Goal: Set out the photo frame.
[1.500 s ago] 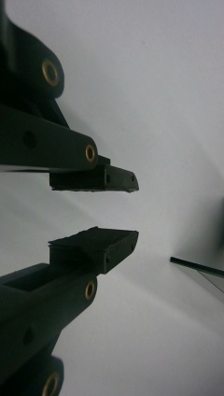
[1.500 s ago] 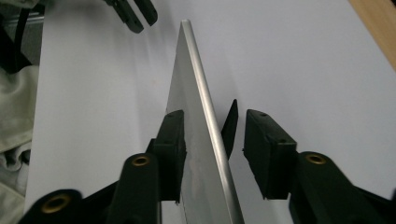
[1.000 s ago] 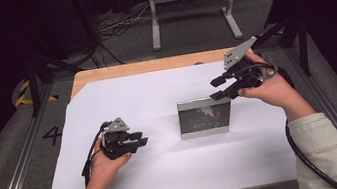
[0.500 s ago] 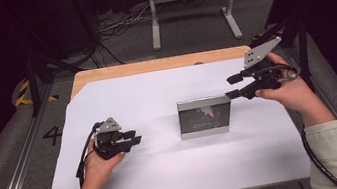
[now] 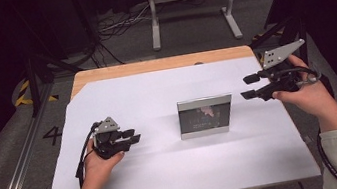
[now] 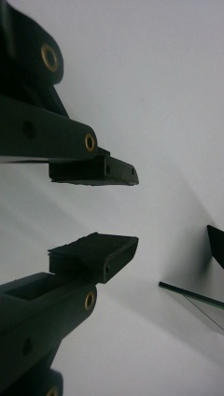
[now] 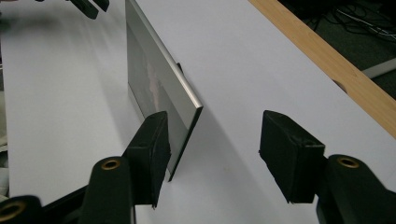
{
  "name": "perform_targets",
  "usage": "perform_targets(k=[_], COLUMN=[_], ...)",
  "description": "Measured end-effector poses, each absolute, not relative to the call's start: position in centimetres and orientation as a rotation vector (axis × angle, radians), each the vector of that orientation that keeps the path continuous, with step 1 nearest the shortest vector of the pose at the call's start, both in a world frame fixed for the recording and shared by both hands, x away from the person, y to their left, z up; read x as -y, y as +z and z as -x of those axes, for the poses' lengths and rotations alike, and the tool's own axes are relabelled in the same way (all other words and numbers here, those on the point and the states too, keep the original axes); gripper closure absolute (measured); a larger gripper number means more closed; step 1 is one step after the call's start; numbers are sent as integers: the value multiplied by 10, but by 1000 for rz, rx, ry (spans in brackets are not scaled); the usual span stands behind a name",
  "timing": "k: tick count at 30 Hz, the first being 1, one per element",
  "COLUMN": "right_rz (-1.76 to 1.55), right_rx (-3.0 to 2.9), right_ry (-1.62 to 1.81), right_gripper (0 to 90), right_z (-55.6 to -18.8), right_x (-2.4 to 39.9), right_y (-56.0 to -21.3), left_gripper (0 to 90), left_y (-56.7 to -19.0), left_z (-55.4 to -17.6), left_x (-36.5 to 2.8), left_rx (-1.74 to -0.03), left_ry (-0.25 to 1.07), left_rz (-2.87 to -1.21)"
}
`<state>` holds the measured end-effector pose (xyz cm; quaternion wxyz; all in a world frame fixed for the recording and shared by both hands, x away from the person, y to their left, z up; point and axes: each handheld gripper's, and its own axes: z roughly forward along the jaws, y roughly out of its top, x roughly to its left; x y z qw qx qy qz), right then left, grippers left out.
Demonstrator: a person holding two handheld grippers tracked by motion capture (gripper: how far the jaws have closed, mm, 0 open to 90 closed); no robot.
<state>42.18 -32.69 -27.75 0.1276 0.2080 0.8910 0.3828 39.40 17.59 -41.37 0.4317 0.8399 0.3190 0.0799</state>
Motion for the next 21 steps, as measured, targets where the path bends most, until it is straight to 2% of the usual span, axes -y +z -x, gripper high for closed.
perform_targets(k=[21], right_rz=[-761], right_rx=[-2532], right_ry=[1154], right_gripper=[405], right_z=[-411], right_x=[353], right_y=[-334], left_gripper=[644], left_y=[-415], left_z=[-395], left_x=[-176], left_rx=[-798], left_ry=[196], left_rz=[-2095])
